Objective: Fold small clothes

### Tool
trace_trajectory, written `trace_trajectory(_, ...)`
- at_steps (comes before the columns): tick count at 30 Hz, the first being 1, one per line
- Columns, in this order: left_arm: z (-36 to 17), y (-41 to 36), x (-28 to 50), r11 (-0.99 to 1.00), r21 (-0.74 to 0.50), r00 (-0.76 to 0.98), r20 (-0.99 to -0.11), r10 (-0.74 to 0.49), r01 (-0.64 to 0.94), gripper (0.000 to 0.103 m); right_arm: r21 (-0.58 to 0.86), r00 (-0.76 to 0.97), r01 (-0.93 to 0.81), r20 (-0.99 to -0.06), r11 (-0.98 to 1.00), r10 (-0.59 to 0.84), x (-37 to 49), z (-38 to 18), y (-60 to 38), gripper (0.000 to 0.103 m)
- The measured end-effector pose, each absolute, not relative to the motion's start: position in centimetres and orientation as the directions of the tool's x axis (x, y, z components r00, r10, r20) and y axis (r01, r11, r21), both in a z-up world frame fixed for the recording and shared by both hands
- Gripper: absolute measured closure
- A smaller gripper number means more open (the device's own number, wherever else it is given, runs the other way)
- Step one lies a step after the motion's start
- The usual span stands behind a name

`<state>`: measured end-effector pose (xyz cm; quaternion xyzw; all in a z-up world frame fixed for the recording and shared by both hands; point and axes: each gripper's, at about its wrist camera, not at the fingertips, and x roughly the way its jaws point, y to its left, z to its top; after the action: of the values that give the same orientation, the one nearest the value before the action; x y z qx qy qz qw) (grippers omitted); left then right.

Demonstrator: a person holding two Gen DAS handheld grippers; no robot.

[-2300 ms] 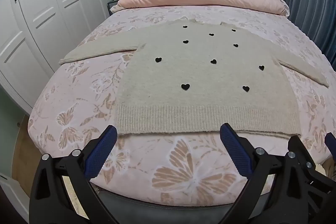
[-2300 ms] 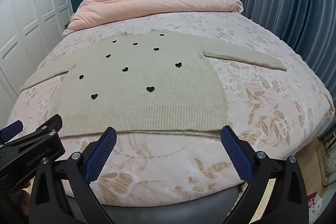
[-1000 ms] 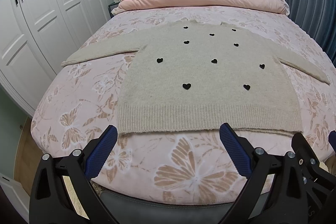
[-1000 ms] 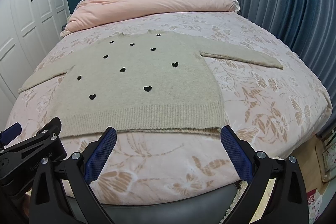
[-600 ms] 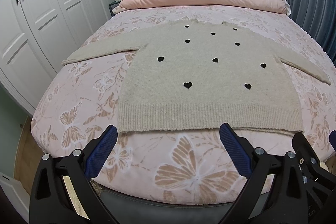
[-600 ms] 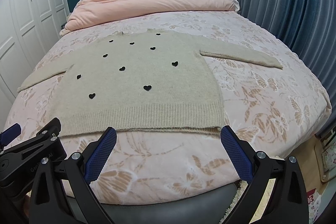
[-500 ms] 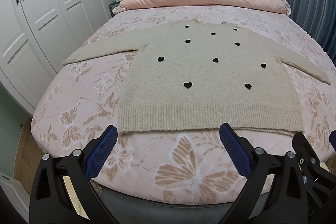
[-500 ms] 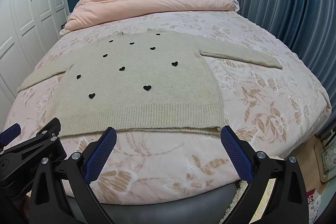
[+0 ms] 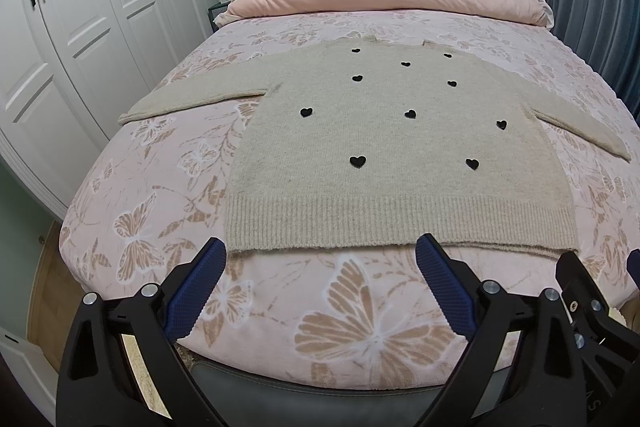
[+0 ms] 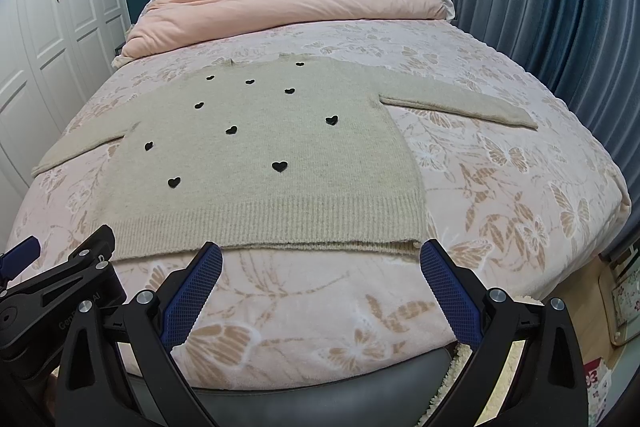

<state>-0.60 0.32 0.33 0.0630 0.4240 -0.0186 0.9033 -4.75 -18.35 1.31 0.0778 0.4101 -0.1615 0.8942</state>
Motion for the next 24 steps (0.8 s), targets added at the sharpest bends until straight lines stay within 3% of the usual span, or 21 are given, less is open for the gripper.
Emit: trace_trajectory(24, -0.29, 0.78, -1.06, 0.991, 0.105, 0.637, -0.770, 0.029, 0.082, 0.010, 0.005, 0.605, 0.355, -0.763, 0.935, -0.226, -4.70, 1.26, -18.29, 0.005)
